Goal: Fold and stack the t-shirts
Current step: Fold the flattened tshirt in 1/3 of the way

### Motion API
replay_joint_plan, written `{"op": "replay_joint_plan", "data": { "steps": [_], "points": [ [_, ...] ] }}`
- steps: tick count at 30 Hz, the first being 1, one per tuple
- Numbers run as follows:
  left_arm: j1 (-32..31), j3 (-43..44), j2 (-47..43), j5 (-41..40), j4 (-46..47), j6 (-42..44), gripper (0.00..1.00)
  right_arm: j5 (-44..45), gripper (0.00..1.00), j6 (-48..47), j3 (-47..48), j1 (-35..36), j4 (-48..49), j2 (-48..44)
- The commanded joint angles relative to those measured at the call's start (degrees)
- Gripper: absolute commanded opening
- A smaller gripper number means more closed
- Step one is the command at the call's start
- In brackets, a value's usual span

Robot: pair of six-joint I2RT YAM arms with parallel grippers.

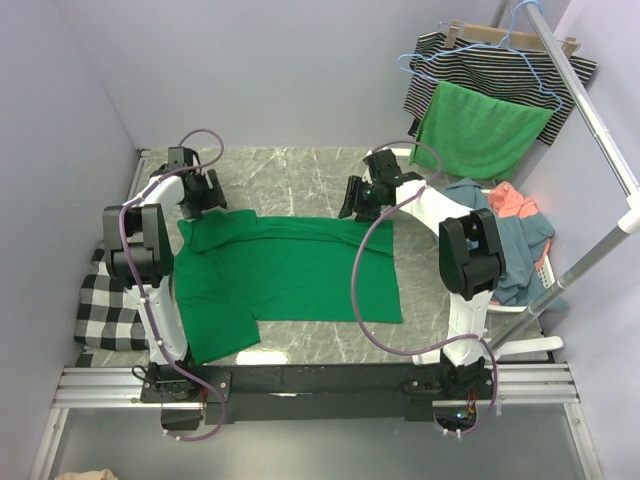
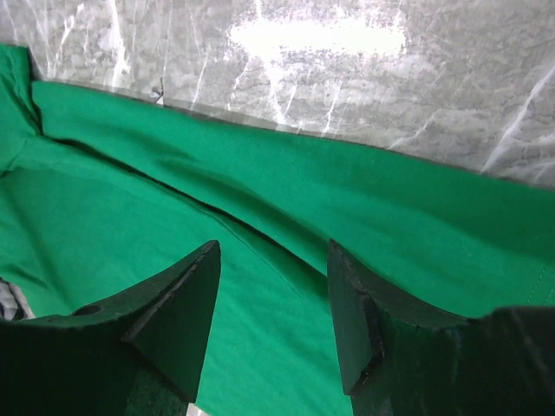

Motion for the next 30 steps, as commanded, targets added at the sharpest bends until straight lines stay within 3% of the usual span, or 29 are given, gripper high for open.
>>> {"op": "replay_joint_plan", "data": {
  "steps": [1,4,11,24,26,30],
  "points": [
    [-0.2,1.2,0.4,2.8,-0.7,3.0,0.77,-0.9,0.59,-1.5,3.6,0.4,-0.6,0.7],
    [-0.3,0.9,0.7,3.7,-1.8,3.3,0.66,-0.7,0.59,-1.7,3.6,0.7,-1.1,1.0],
    [-0.2,-0.8,0.2,3.5,-2.3,3.6,0.56,-0.4,0.59,-1.9,4.2,0.8,-1.7,1.7],
    [-0.3,4.2,0.8,5.3,-3.5,3.9,0.06,0.6,0.58,-2.4,3.3,1.0,-2.0,1.0],
    [-0.4,4.3,-0.6,5.7,-2.7,3.4,0.01,0.6,0.58,-2.4,3.0,0.9,-1.8,0.7],
    [-0.4,3.9,-4.5,7.7,-0.6,2.6,0.01,0.5,0.58,-2.4,2.2,0.9,-1.3,-0.1]
  ]
}}
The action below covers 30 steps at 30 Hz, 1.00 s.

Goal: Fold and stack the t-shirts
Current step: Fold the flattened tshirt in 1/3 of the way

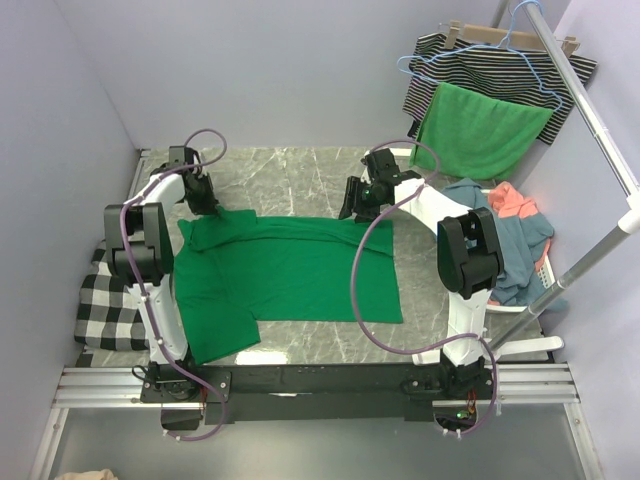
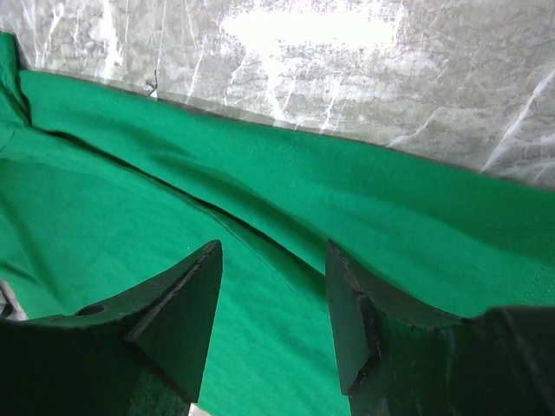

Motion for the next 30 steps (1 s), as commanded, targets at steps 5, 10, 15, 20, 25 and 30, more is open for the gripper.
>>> {"op": "replay_joint_plan", "data": {
  "steps": [5,10,15,20,25,30],
  "points": [
    [-0.6,-0.6,-12.9,4.2,3.6,-1.1,0.01,0.5,0.57,-1.2,-1.0,0.4,1.3,-2.2],
    [-1.0,-8.5,-22.2,5.5,5.9,-3.2,0.02,0.8,0.57,-1.4,-4.3,0.5,1.8,-4.3],
    [-2.1,-16.4,-28.8,3.6,1.7,-3.2,0.04,0.5,0.57,-1.4,-8.7,0.8,2.5,-6.9],
    [-2.9,-24.9,-35.6,-0.4,-5.3,-4.9,0.04,0.6,0.56,-1.7,-13.7,2.2,2.9,-10.6],
    [-4.5,-32.9,-40.4,-3.9,-12.0,-7.1,0.15,3.1,0.57,-1.8,-16.9,2.5,3.5,-13.9],
    [-5.3,-30.0,-44.1,-11.0,-14.9,-9.4,0.99,3.3,0.57,-1.7,-14.8,2.6,3.2,-13.3]
  ]
}}
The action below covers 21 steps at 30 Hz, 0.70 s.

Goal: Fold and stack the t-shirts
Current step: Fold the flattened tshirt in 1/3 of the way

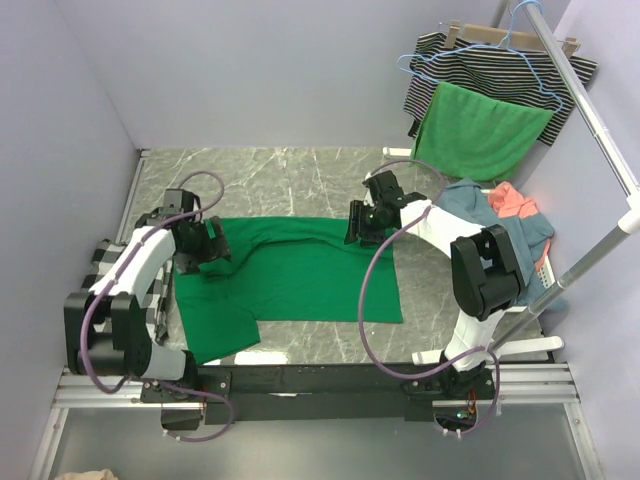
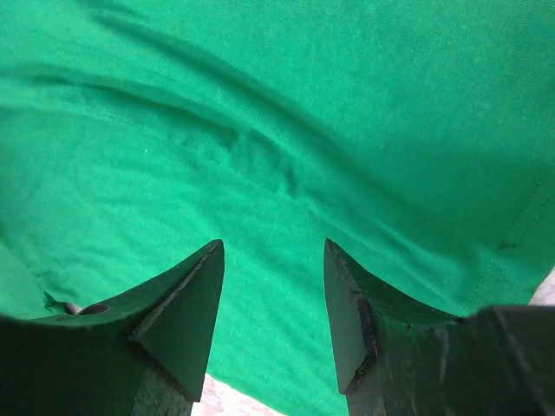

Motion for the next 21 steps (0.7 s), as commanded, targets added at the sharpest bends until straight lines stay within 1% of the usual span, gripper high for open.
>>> {"op": "replay_joint_plan", "data": {
  "steps": [1,2,3,6,7,9,10,14,16,18,21],
  "points": [
    [-0.2,4.4,-5.5,-6.4,-1.9,-2.4,0.99,1.2,0.57,-0.6,2.3,0.0,1.0,-1.5],
    [-0.2,4.8,-5.6,-6.4,-1.5,-2.4,0.99,1.4,0.57,-0.4,3.0,0.0,0.9,-1.4],
    [-0.2,5.3,-5.6,-8.0,-0.8,-2.5,0.99,1.4,0.57,-0.3,3.2,0.0,0.9,-1.4],
    [-0.2,5.8,-4.8,-7.7,4.4,-2.5,1.0,1.0,0.57,-0.2,4.9,0.1,2.0,-1.2],
    [-0.2,5.9,-3.3,-5.0,8.4,-2.0,0.99,0.4,0.57,-0.2,5.7,0.1,2.1,-0.2],
    [-0.2,6.4,-0.6,-2.5,11.5,-1.6,0.99,-0.3,0.57,-0.1,8.5,0.1,2.1,0.8],
    [-0.2,7.6,2.9,-0.3,13.8,-1.5,0.99,-0.5,0.57,0.1,9.1,0.0,2.8,1.9],
    [-0.2,10.1,11.8,4.3,18.7,-2.2,0.99,-1.3,0.57,0.5,13.4,0.0,2.7,5.4],
    [-0.3,11.2,16.0,4.9,19.6,-2.3,1.0,-1.7,0.56,1.1,14.1,-0.1,2.3,7.4],
    [-0.3,11.9,18.4,4.2,18.8,-2.0,0.99,0.1,0.56,1.4,14.2,0.0,1.5,8.7],
    [-0.2,11.9,20.3,0.3,16.7,-1.4,0.99,1.9,0.56,1.9,10.5,0.0,0.9,7.8]
  ]
}}
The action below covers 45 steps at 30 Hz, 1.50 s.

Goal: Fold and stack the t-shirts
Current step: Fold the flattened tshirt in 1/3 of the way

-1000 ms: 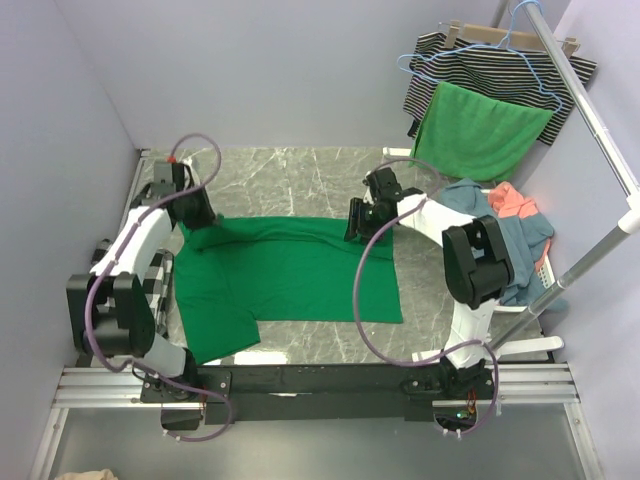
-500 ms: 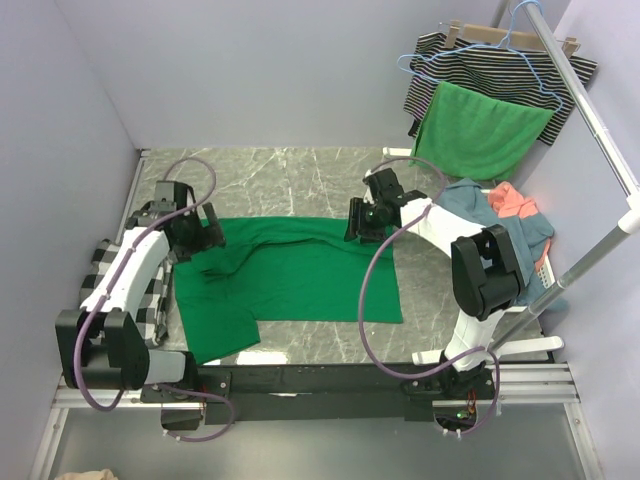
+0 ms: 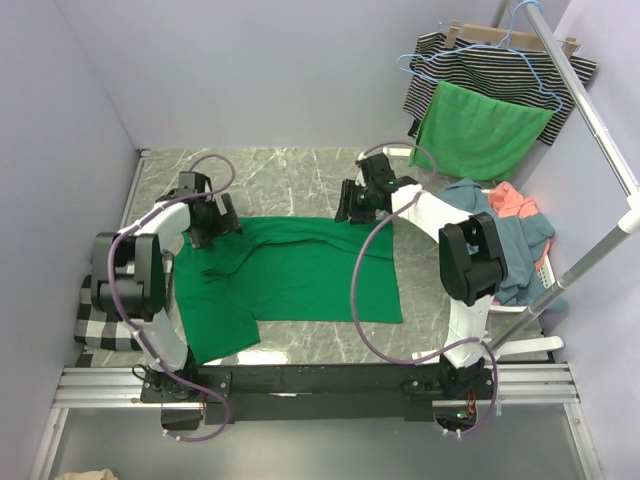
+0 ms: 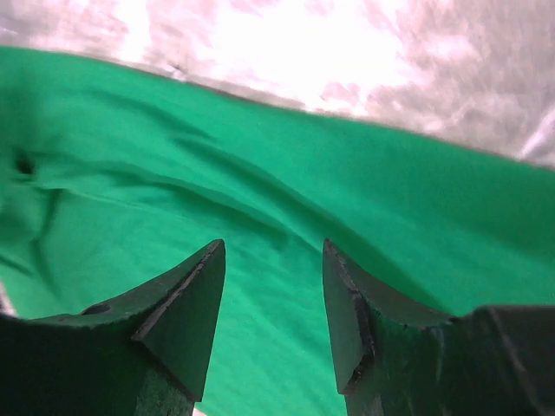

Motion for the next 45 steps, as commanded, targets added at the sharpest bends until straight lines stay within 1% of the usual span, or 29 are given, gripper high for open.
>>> {"op": "replay_joint_plan", "data": {
  "steps": [1,5,7,8,10,11,12,13,14,16,18,20,21,22,23,24,25,27,32,35,37,41,45],
  "points": [
    [0.0,1.9,1.3,-2.2,-0.2,0.7,0.99,2.4,0.56,1.3,-3.5,0.0,-0.6,0.0],
    [1.4,1.4,3.9,-5.2,-2.6,1.5,0.99,4.5,0.55,2.7,-7.7,-1.4,-1.3,2.1],
    [1.9,1.3,4.9,-7.1,-4.3,2.2,0.99,4.3,0.54,4.3,-10.4,-3.7,-0.8,2.8],
    [3.4,1.6,5.3,-7.5,-4.9,2.3,0.99,4.5,0.54,4.6,-11.7,-4.7,-0.1,2.6],
    [4.3,2.3,6.1,-8.3,-6.1,2.6,0.99,6.1,0.54,5.1,-13.8,-7.6,0.7,2.2],
    [5.1,2.8,6.7,-8.3,-6.6,3.0,1.0,6.4,0.54,5.0,-13.8,-8.7,0.6,2.4],
    [5.3,4.3,7.8,-10.1,-7.1,3.2,1.0,5.1,0.53,4.5,-13.8,-9.7,0.4,2.9],
    [5.4,5.2,8.3,-10.0,-7.7,3.4,1.0,3.4,0.52,4.0,-13.2,-11.2,1.3,3.1],
    [5.5,6.1,8.9,-10.1,-7.8,3.7,0.99,3.8,0.52,4.2,-12.4,-11.3,1.0,3.4],
    [5.5,9.6,10.5,-9.7,-8.8,3.9,1.0,4.9,0.53,5.1,-9.9,-11.1,-1.0,4.3],
    [5.1,12.9,11.3,-8.9,-8.5,4.2,0.99,5.3,0.53,5.1,-11.0,-10.9,0.1,3.3],
    [4.4,15.2,11.4,-4.6,-7.1,4.8,1.0,6.0,0.53,5.9,-12.8,-10.9,1.9,1.7],
    [4.0,18.7,12.4,-3.7,-7.3,5.1,0.99,5.6,0.53,5.8,-13.1,-10.8,2.3,0.5],
    [3.5,20.4,12.9,-2.7,-7.5,5.5,0.99,5.6,0.54,4.7,-13.0,-10.8,2.9,-0.2],
    [2.4,21.9,13.5,-0.8,-8.1,6.3,0.99,6.5,0.54,4.4,-12.4,-10.2,2.3,-0.8],
    [2.4,24.6,14.6,-0.2,-8.3,6.5,1.0,9.0,0.54,4.0,-11.7,-9.7,1.6,-1.9],
    [0.9,25.7,15.3,0.1,-8.6,6.7,0.99,9.9,0.55,3.2,-9.9,-9.5,0.2,-2.3],
    [0.0,28.7,17.1,0.0,-10.0,6.5,0.99,10.0,0.56,2.2,-8.3,-8.9,-0.7,-3.2],
    [-1.3,29.0,18.4,-0.8,-10.7,6.3,0.99,8.2,0.57,0.9,-6.0,-6.9,-2.3,-5.6],
    [-1.4,28.0,18.4,-0.5,-11.3,6.5,1.0,5.1,0.57,1.4,-5.8,-5.9,-2.5,-6.3],
    [-1.6,25.8,17.0,-0.6,-10.5,6.7,0.99,4.1,0.57,1.9,-6.7,-5.0,-1.0,-7.0],
    [-1.6,21.6,14.1,-1.8,-8.9,6.4,0.99,2.9,0.56,2.2,-5.3,-4.0,-2.0,-4.4],
    [-1.6,20.6,14.6,-3.0,-9.4,6.5,0.99,3.4,0.56,3.3,-4.8,-4.3,-1.2,-0.9]
  ]
}}
